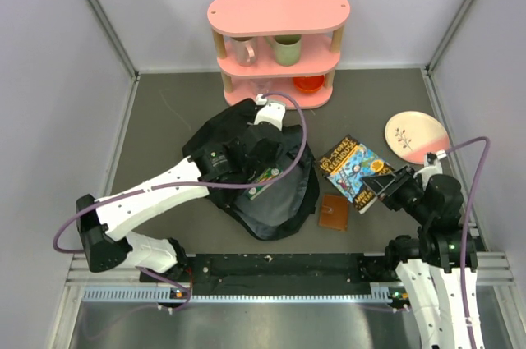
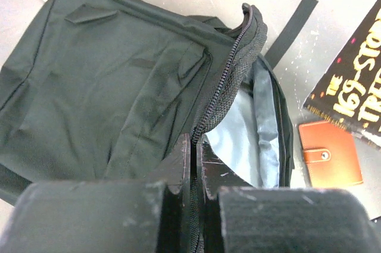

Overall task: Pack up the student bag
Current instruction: Place the book in the student bag.

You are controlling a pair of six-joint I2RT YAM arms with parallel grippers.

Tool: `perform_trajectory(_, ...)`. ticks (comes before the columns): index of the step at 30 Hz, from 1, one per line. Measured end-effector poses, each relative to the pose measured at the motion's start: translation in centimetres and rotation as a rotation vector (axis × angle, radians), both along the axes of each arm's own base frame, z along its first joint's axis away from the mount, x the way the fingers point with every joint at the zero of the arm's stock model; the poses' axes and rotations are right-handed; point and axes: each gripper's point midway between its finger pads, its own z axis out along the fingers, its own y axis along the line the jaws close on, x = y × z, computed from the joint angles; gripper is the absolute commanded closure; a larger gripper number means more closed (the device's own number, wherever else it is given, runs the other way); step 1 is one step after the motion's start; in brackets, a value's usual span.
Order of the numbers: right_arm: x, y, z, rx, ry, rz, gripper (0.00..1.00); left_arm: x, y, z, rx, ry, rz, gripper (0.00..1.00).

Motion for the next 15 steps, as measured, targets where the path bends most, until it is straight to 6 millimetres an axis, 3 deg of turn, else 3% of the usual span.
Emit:
perform_trajectory(7,-1.0,2.0,0.3,0.066,0.031,0.119,1.00,0.8,0.1,2.7,-0.041,-0.052,0.038,1.00)
perform_trajectory(15,-1.2,4.2,-0.3,0.131,0.115,0.278,1.00,1.2,-0.6,4.2,-0.090,-0.085,0.036,1.00)
